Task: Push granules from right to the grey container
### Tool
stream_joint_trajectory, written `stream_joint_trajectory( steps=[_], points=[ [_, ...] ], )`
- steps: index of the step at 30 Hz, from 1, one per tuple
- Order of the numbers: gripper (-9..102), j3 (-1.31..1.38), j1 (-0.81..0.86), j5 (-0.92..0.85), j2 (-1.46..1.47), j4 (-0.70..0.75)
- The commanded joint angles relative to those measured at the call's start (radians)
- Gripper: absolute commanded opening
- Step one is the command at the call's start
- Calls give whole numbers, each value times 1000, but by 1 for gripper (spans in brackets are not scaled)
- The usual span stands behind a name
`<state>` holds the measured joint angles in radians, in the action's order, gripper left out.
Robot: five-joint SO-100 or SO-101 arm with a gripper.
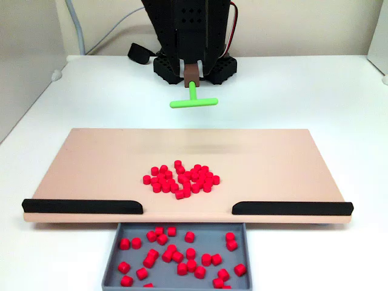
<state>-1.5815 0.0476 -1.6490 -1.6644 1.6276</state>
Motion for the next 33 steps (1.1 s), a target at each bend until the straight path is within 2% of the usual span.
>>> stream_joint_trajectory(
  steps=[1, 8, 17, 25, 33],
  points=[
    [0, 17, 25, -67, 11, 3],
    [0, 20, 106, -336, 41, 3],
    [0, 25, 192, -545, 29, 2],
    [0, 26, 273, -810, 49, -9],
    [0, 137, 341, -1101, 167, -9]
  ],
)
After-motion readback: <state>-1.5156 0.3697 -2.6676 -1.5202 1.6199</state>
